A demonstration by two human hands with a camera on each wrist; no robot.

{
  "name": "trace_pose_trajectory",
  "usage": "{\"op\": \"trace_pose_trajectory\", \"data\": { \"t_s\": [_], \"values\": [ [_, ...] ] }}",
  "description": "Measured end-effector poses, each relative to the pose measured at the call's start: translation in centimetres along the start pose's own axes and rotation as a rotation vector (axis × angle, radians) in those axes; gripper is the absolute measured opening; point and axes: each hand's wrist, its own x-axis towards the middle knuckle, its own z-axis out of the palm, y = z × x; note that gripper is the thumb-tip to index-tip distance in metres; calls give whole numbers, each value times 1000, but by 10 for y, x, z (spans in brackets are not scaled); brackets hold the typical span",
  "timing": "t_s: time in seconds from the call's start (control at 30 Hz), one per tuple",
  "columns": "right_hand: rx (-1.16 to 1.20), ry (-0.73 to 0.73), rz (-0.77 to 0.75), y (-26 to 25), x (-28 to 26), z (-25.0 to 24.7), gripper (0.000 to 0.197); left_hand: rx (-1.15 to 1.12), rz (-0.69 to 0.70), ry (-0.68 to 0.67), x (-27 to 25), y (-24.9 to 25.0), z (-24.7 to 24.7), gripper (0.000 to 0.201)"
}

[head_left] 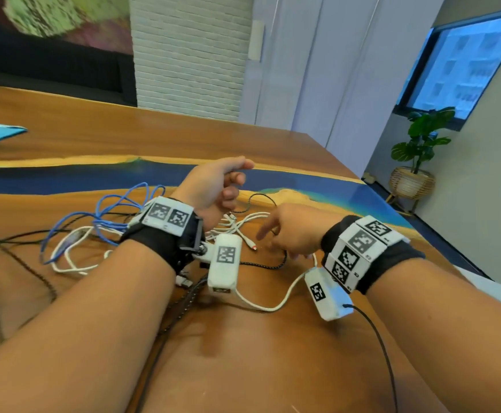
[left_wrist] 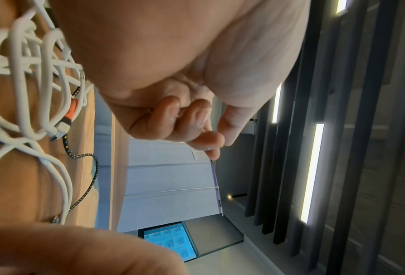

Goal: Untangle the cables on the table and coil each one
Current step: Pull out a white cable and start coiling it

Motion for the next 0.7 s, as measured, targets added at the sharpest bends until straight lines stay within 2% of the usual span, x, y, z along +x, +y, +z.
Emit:
{"op": "trace_pose_trajectory", "data": {
  "t_s": [0.23, 0.33, 0.43, 0.5, 0.57, 0.63, 0.7],
  "values": [
    [-82, 208, -15, -16, 27, 14, 7, -29, 13, 25, 0, 3, -4, 18],
    [-99, 267, -47, -25, 43, 11, 18, -87, 31, 55, 1, 11, -11, 18],
    [-66, 208, -163, -36, 56, 13, 33, -143, 52, 86, 1, 18, -19, 17],
    [-115, 148, -180, -42, 61, 15, 29, -147, 59, 106, 2, 19, -25, 17],
    [-117, 168, -154, -42, 62, 12, 19, -114, 61, 145, 2, 18, -29, 18],
    [11, 277, -128, -34, 63, 4, 9, -76, 70, 190, 2, 17, -30, 18],
    [323, 413, -140, -25, 61, -8, 9, -38, 95, 226, 2, 18, -27, 16]
  ]
}}
